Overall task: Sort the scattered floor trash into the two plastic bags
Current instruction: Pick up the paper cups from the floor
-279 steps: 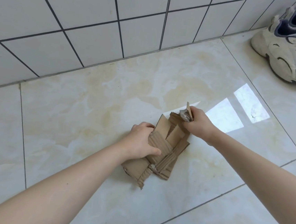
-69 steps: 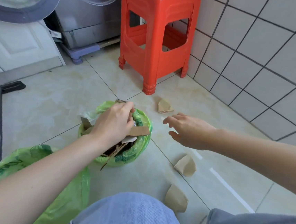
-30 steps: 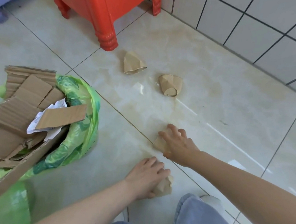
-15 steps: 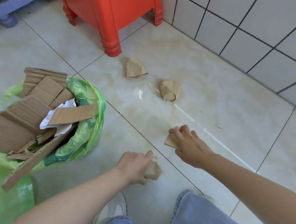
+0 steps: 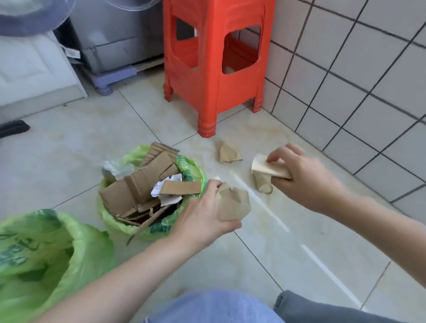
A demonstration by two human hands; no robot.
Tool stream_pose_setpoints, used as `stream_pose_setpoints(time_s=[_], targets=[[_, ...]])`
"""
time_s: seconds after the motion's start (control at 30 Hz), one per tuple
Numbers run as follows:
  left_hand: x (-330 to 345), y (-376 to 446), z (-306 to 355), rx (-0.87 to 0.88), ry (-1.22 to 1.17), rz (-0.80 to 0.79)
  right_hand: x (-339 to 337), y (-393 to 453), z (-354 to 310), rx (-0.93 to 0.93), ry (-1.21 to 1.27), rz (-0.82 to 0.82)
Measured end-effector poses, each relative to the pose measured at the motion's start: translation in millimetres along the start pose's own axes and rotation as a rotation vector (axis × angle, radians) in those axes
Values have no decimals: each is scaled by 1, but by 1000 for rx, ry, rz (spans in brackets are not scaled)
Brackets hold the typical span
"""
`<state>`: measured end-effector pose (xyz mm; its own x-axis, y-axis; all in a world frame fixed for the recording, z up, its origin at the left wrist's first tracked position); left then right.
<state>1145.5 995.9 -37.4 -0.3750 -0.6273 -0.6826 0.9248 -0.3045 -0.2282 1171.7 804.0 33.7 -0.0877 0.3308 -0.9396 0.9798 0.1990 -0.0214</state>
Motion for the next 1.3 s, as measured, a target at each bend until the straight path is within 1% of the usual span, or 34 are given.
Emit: stream_pose_setpoints(time_s=[0.07,0.13,0.3,0.37,0.43,0.57,0.63,0.73,0.87,1.0,1.1,1.2,1.3], targets=[[-30,-22,-3,23,-43,87,-20,-1,-33,-54,0,25],[-58,-44,-12,39,-60,158,-31,-2,-66,-97,-11,14],[-125,-103,-51,-35,-60,291,-33,1,-161,-240,7,-26],[-150,-124,-76,-97,-58,355,-23,6,-201,-294,26,-70],[-170,-143,-102,-180,-68,376,-6,11,-240,-336,2,-154],[-198,-172,-159,-347,-32,350,39,17,-311,-350,-102,-387],[-208,-187,-188,-438,-16,349,61,16,-341,-364,-95,-507],[-218,-208,-226,-555,20,341,92,18,-376,-378,-138,-627],[-220,-222,-255,-659,20,308,133,26,-397,-336,-87,-730],[-215,-223,-268,-678,25,296,160,35,-400,-308,-126,-752],[-213,-221,-272,-677,38,290,162,44,-395,-286,-60,-757],[-211,-215,-273,-674,79,252,152,52,-385,-283,-29,-741],[-207,-199,-262,-603,98,232,141,62,-365,-242,-3,-708]])
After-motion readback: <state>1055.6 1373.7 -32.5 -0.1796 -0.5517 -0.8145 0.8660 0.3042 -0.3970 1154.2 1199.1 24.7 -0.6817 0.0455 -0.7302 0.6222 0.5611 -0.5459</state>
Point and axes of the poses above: each hand's wrist, its own y-axis towards the middle knuckle, its own x-axis out of the palm, z = x × y, the point moved 6 cm from there along y, towards the middle knuckle, and after that the axes turned 4 degrees about -z, right-handed, at the moved point
